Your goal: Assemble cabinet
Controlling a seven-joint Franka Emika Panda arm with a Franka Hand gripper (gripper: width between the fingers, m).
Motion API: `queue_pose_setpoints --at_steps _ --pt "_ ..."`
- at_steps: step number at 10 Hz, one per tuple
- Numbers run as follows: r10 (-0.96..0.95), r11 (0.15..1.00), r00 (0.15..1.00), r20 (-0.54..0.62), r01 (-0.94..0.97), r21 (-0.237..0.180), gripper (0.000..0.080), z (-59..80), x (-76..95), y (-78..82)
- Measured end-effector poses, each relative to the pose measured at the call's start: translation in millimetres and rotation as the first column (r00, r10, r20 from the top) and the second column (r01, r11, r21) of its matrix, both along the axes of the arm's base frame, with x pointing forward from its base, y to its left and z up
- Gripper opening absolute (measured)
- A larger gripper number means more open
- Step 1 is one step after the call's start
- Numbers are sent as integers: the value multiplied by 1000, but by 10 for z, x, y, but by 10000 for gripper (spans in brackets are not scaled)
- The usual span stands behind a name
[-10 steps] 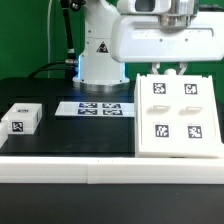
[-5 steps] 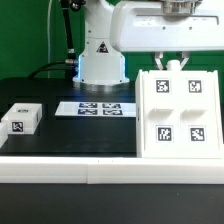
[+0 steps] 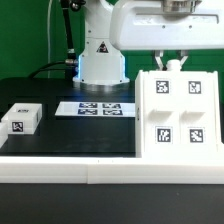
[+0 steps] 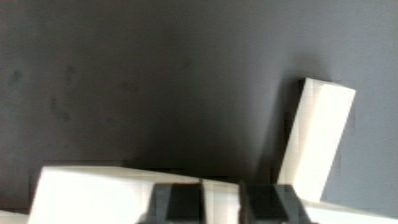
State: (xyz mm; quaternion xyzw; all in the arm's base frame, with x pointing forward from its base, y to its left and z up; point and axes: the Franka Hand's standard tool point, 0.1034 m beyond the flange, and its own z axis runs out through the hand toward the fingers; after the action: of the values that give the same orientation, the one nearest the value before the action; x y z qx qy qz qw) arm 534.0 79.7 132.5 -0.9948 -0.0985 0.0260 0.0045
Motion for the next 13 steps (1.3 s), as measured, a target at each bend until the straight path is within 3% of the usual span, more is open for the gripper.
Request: queue_pose_setpoints --at_steps 7,8,9,10,12,13 --pt "10 1000 1000 -8 -10 0 46 -48 45 -16" --pt "10 1000 1000 -8 -10 0 250 -49 44 -16" --pt "10 1000 1000 -8 -10 0 399 -49 44 -16" --pt "10 1000 1000 -8 -10 0 399 -49 44 -16" --pt "10 1000 1000 -8 -10 0 732 -50 43 -16" --pt "-3 1000 1000 -1 3 2 732 -57 37 -25"
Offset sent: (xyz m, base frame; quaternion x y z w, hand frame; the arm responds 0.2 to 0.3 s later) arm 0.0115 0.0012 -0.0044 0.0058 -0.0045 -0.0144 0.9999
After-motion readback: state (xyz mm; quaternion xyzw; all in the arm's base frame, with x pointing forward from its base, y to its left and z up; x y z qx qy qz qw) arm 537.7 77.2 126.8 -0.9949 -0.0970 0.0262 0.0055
